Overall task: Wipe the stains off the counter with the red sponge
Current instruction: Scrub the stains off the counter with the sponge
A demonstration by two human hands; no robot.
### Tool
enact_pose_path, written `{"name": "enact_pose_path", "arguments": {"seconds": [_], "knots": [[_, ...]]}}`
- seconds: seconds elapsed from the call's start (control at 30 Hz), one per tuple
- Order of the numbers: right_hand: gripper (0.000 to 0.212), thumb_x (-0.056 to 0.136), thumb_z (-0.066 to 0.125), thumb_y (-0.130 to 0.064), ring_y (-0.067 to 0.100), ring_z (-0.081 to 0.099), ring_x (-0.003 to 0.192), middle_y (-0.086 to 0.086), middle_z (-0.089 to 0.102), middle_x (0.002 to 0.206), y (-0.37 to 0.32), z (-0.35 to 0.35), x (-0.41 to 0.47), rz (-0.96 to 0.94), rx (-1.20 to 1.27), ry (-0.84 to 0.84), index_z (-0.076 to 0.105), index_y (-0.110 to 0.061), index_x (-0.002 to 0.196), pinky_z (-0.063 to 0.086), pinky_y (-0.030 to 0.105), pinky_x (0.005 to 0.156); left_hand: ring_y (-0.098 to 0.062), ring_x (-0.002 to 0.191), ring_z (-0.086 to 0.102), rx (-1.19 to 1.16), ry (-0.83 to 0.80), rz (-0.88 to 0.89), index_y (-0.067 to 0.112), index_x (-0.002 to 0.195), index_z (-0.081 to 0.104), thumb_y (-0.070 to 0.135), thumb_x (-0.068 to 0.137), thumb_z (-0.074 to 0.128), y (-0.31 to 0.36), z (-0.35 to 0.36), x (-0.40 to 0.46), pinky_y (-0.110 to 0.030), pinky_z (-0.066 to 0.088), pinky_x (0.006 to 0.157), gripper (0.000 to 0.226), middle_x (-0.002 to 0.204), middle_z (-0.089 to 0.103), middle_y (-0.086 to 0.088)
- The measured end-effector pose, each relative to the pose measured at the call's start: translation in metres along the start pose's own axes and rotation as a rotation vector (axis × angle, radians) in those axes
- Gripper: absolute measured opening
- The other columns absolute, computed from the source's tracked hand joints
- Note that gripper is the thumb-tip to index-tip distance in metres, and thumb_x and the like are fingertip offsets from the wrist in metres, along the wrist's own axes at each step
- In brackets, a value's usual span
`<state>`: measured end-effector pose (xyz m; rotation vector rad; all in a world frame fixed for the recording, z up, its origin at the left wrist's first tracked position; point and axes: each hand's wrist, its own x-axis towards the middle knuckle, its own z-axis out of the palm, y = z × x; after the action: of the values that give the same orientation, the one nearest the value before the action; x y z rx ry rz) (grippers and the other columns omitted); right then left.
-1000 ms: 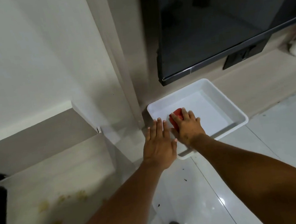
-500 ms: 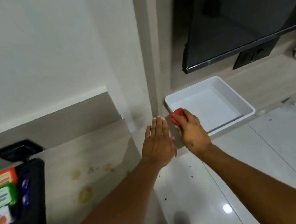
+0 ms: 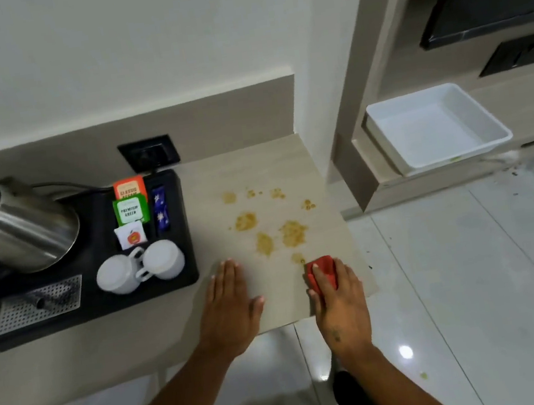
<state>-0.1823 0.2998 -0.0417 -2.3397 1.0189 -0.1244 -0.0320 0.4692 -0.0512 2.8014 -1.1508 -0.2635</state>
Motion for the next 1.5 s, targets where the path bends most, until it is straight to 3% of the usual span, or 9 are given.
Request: {"name": "enact_pose_path", "arguments": {"seconds": [0.27,0.47,0.67,0.8,0.97,1.2,1.33,1.43,1.5], "knots": [[0.052,0.103,0.035,-0.049,0.040,0.030,0.141,0.017,0.031,0.159,-0.014,-0.004,0.080,0.095,-0.171,0.100,0.043,-0.025,0.149,0.028,0.058,0.118,-0.037,0.158,0.015,0.021,-0.030,0.074,-0.002,0.159,0.022,0.062,0.099,0.028,-0.035,0.011,-0.016,-0.056,0.017,0.128,0.088,0.169,0.021,-0.022],[0.047,0.103,0.036,-0.046,0.037,0.035,0.141,0.016,0.041,0.156,-0.034,0.024,0.040,-0.218,-0.235,0.013,0.051,-0.027,0.142,0.033,0.055,0.117,-0.033,0.160,-0.001,0.017,-0.055,0.093,0.001,0.162,0.012,0.072,0.097,0.029,-0.041,0.009,-0.003,-0.054,0.007,0.129,0.098,0.172,0.007,-0.018],[0.049,0.104,0.034,-0.046,0.039,0.033,0.140,0.016,0.035,0.157,-0.017,-0.006,0.134,-0.054,-0.230,0.060,0.048,-0.023,0.144,0.032,0.054,0.117,-0.030,0.160,-0.002,-0.009,-0.047,0.074,0.003,0.162,0.012,0.073,0.096,0.031,-0.043,0.017,-0.001,-0.055,0.013,0.128,0.098,0.173,0.008,-0.016],[0.047,0.103,0.040,-0.046,0.037,0.029,0.143,0.013,0.032,0.160,-0.062,0.008,0.193,-0.235,-0.222,-0.011,0.048,-0.026,0.145,0.027,0.050,0.121,-0.029,0.160,-0.002,-0.062,-0.015,0.077,0.006,0.163,0.010,0.070,0.095,0.038,-0.045,0.020,0.000,-0.054,0.012,0.128,0.097,0.173,0.008,-0.014],[0.042,0.103,0.042,-0.041,0.036,0.038,0.139,0.014,0.043,0.154,-0.031,0.003,0.148,-0.519,-0.267,-0.106,0.052,-0.027,0.141,0.037,0.052,0.115,-0.028,0.160,0.000,-0.072,-0.015,0.069,0.006,0.163,0.013,0.070,0.094,0.039,-0.044,0.018,0.000,-0.051,0.011,0.127,0.098,0.173,0.011,-0.014],[0.049,0.100,0.036,-0.045,0.041,0.035,0.138,0.015,0.037,0.156,-0.066,0.000,0.269,-0.317,-0.244,-0.016,0.050,-0.024,0.141,0.034,0.049,0.116,-0.030,0.160,0.002,-0.063,-0.009,0.061,0.003,0.162,0.017,0.071,0.093,0.043,-0.043,0.015,0.001,-0.051,0.013,0.128,0.100,0.172,0.014,-0.017],[0.042,0.099,0.050,-0.032,0.045,0.039,0.135,0.022,0.042,0.153,-0.111,0.024,0.274,-0.561,-0.232,-0.120,0.057,-0.018,0.138,0.031,0.048,0.117,-0.030,0.160,0.002,-0.063,-0.028,0.055,0.004,0.162,0.015,0.070,0.093,0.046,-0.040,0.015,0.001,-0.052,0.013,0.128,0.100,0.172,0.014,-0.017],[0.038,0.100,0.052,-0.028,0.044,0.043,0.136,0.022,0.048,0.150,-0.078,0.016,0.252,-0.868,-0.290,-0.227,0.062,-0.015,0.135,0.033,0.054,0.117,-0.031,0.160,0.001,-0.071,-0.026,0.056,0.005,0.162,0.014,0.070,0.090,0.051,-0.043,0.019,0.000,-0.051,0.011,0.128,0.104,0.172,0.012,-0.016],[0.040,0.100,0.047,-0.033,0.044,0.045,0.135,0.022,0.050,0.147,-0.056,0.001,0.266,-0.875,-0.299,-0.206,0.064,-0.016,0.132,0.035,0.055,0.116,-0.031,0.160,0.001,-0.088,-0.015,0.059,0.006,0.163,0.012,0.068,0.089,0.053,-0.045,0.020,0.002,-0.051,0.012,0.127,0.105,0.173,0.011,-0.016]]}}
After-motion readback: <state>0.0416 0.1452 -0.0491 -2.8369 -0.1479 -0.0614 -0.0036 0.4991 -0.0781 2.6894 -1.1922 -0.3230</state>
